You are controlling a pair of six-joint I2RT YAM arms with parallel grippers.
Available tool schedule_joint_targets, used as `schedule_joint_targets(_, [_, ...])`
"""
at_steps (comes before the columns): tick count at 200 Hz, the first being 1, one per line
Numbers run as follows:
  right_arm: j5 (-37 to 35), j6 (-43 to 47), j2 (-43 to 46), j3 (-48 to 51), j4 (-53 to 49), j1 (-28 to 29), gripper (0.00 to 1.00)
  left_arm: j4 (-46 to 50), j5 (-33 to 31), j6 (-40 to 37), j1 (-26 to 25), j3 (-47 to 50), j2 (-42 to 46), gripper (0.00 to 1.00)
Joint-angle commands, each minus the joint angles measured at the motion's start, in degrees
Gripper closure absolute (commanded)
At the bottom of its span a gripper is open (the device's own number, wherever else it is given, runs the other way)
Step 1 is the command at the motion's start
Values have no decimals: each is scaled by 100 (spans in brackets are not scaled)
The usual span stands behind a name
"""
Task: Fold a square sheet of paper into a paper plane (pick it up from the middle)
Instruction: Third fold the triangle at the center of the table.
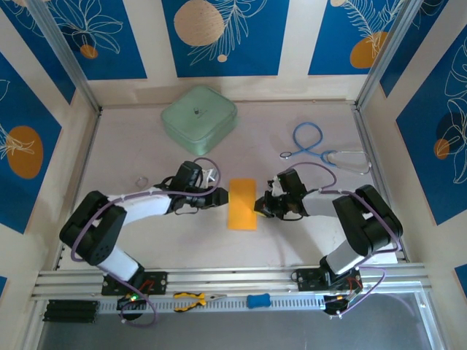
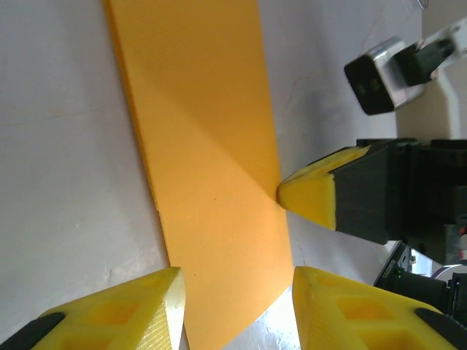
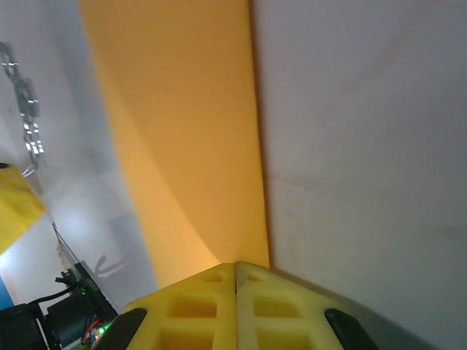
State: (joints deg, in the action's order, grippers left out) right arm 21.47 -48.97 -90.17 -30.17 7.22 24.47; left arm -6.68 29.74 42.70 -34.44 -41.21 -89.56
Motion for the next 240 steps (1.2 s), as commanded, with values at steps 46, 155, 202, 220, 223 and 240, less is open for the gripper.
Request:
schedule_joint_targets(46, [289,159,-325,226,188,-175,93,-265,356,244,-146,-273,-649,58])
schedule_joint_targets(155, [209,151,-282,201,78,-182,93,-152,368,243,-229,-418,-1166,65])
schedule_joint_targets(202, [199,151,-303,211,77,-183,93,-194,421,255,-248,-457,-1281,71])
schedule_joint_targets(220, [199,159,-299,205,77,-179,93,-210,429,265,-257,-463,-1291,73])
schedule_joint_targets(223, [193,165,-299,205,77,-185,93,-215,436,260,-257,-461,-1285,74])
schedule_joint_targets(240, [190,151,-297,206,69,-185,93,-224,445,274,-262,-457,-1266,77])
